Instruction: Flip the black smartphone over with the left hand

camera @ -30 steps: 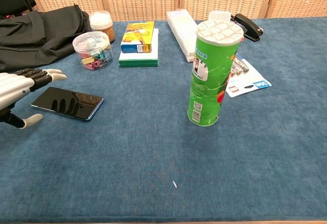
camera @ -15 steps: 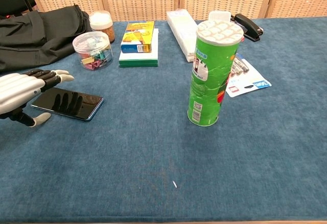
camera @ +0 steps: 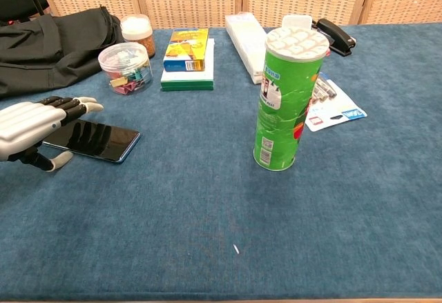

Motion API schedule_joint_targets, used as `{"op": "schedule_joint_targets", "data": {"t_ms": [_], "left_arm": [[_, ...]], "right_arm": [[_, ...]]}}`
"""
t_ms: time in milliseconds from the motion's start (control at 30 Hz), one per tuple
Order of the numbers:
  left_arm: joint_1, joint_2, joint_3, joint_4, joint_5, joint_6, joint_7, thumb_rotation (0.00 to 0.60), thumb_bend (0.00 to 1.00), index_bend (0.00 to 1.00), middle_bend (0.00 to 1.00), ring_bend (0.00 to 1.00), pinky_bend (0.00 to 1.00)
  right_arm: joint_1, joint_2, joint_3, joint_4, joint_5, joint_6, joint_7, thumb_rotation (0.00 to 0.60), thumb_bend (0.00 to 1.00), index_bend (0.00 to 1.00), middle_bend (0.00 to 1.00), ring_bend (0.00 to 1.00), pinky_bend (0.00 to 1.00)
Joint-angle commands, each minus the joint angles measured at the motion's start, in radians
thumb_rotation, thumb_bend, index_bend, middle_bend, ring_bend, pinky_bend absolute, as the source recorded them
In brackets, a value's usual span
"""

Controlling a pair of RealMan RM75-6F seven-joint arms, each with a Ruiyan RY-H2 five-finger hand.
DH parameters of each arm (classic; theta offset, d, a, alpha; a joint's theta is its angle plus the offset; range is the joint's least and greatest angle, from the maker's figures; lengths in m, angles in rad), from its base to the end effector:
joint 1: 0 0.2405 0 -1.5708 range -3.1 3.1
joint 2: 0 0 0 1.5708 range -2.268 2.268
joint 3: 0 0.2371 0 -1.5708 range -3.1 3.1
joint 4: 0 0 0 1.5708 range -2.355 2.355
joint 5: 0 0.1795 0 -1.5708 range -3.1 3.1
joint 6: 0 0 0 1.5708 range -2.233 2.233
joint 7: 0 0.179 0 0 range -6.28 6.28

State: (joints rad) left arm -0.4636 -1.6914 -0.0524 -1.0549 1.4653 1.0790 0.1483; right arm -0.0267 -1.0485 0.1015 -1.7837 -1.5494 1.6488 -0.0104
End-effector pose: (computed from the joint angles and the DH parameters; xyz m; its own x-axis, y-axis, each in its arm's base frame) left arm -0.2409 0.3086 -0.0168 0.5761 0.2063 0.7909 0.8024 -0.3271 -0.4991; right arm -0.2552 -0.1872 0.2186 0.3132 0.1680 0.9347 -0.9493 0.0271 0.3132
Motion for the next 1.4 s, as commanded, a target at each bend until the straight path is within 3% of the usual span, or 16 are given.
{"op": "schedule_joint_targets", "data": {"t_ms": [33,200,267,700,767,867,1000,1167,1333,1400], "left_arm": [[0.004,-0.012,0.003,0.019,0.01,0.023,-0.021,0.6,0.54,0.15,0.0,0.0,0.0],[0.007,-0.03,0.003,0.057,0.023,0.063,-0.051,0.6,0.66,0.36,0.0,0.0,0.0],[0.005,-0.032,0.002,0.062,0.023,0.064,-0.054,0.6,0.68,0.39,0.0,0.0,0.0],[-0.061,-0.043,-0.057,0.067,-0.007,0.032,-0.011,0.6,0.64,0.4,0.0,0.0,0.0],[-0.083,-0.051,-0.078,0.068,-0.022,0.012,-0.003,0.6,0.63,0.37,0.0,0.0,0.0],[-0.118,-0.087,-0.141,0.089,-0.053,0.04,0.028,0.6,0.58,0.2,0.0,0.0,0.0],[-0.134,-0.103,-0.159,0.107,-0.072,0.039,0.044,0.6,0.49,0.01,0.0,0.0,0.0],[-0.137,-0.094,-0.165,0.093,-0.073,0.058,0.001,0.6,0.4,0.0,0.0,0.0,0.0],[-0.105,-0.045,-0.155,0.031,-0.042,0.139,-0.068,0.6,0.35,0.0,0.0,0.0,0.0],[-0.086,-0.014,-0.149,-0.006,-0.03,0.173,-0.083,0.6,0.27,0.0,0.0,0.0,0.0]], "right_arm": [[0.0,0.0,0.0,0.0,0.0,0.0,0.0,0.6,0.0,0.05,0.0,0.0,0.0],[0.001,0.0,-0.002,0.0,-0.001,-0.003,-0.001,0.6,0.0,0.05,0.0,0.0,0.0],[0.001,0.0,-0.003,-0.001,-0.001,-0.004,-0.002,0.6,0.0,0.05,0.0,0.0,0.0],[0.006,-0.002,-0.006,-0.001,0.002,-0.016,-0.005,0.6,0.0,0.05,0.0,0.0,0.0],[0.006,-0.002,-0.006,-0.003,0.003,-0.017,-0.003,0.6,0.0,0.05,0.0,0.0,0.0],[0.006,0.001,-0.003,-0.003,0.01,-0.018,0.006,0.6,0.0,0.05,0.0,0.0,0.0],[0.009,0.002,-0.002,-0.002,0.016,-0.025,0.011,0.6,0.0,0.05,0.0,0.0,0.0],[0.008,0.003,-0.003,-0.004,0.015,-0.024,0.01,0.6,0.0,0.05,0.0,0.0,0.0],[0.008,0.004,-0.003,-0.003,0.015,-0.022,0.013,0.6,0.0,0.05,0.0,0.0,0.0],[0.008,0.004,-0.003,-0.003,0.013,-0.021,0.013,0.6,0.0,0.05,0.0,0.0,0.0]]}}
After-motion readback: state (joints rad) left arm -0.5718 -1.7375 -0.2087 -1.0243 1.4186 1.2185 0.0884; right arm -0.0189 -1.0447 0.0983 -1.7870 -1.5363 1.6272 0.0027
